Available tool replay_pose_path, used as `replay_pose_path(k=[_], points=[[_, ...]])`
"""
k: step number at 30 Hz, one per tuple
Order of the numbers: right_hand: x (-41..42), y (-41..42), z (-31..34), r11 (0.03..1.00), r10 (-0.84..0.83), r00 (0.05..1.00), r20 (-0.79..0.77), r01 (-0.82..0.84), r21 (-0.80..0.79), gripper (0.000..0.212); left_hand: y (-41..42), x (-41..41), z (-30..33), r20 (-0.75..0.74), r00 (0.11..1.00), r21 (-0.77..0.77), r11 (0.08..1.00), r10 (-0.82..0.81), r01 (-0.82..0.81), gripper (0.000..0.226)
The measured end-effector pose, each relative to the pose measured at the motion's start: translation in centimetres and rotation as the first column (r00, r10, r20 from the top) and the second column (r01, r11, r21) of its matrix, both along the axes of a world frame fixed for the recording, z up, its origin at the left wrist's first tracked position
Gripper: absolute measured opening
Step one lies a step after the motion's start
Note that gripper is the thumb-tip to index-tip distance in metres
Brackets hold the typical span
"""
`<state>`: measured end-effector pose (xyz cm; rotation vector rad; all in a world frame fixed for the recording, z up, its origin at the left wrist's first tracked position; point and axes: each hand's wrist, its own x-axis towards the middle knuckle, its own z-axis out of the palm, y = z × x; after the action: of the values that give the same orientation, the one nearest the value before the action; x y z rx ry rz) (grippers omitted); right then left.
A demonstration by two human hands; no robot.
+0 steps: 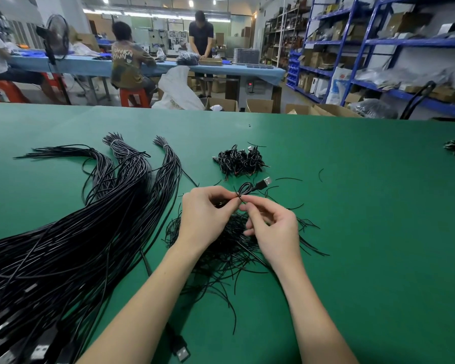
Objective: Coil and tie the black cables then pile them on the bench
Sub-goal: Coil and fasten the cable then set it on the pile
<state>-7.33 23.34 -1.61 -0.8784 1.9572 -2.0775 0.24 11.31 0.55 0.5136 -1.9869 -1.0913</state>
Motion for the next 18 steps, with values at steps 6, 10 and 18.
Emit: replay_pose_path(k=[6, 10, 18], points=[[-0.5, 0.2, 0.2, 0.999, 0.009, 0.976, 0.218, -0.001, -0.037, 0.007, 0.2, 0.0, 0.1, 0.006, 0.999, -0.075, 0.996, -0.038, 0.038, 0.007], [-0.6, 0.6, 0.8, 0.989, 0.115, 0.864, 0.490, -0.053, -0.139, 0.002, 0.4, 0.0, 0.1, 0.023, 0.996, -0.108, 0.991, -0.082, 0.084, 0.004], [-0.5, 0.7, 1.0, 0.982, 0.165, 0.821, 0.547, -0.088, -0.165, 0.007, 0.7, 0.0, 0.1, 0.011, 0.994, -0.064, 0.992, -0.110, 0.111, 0.003]])
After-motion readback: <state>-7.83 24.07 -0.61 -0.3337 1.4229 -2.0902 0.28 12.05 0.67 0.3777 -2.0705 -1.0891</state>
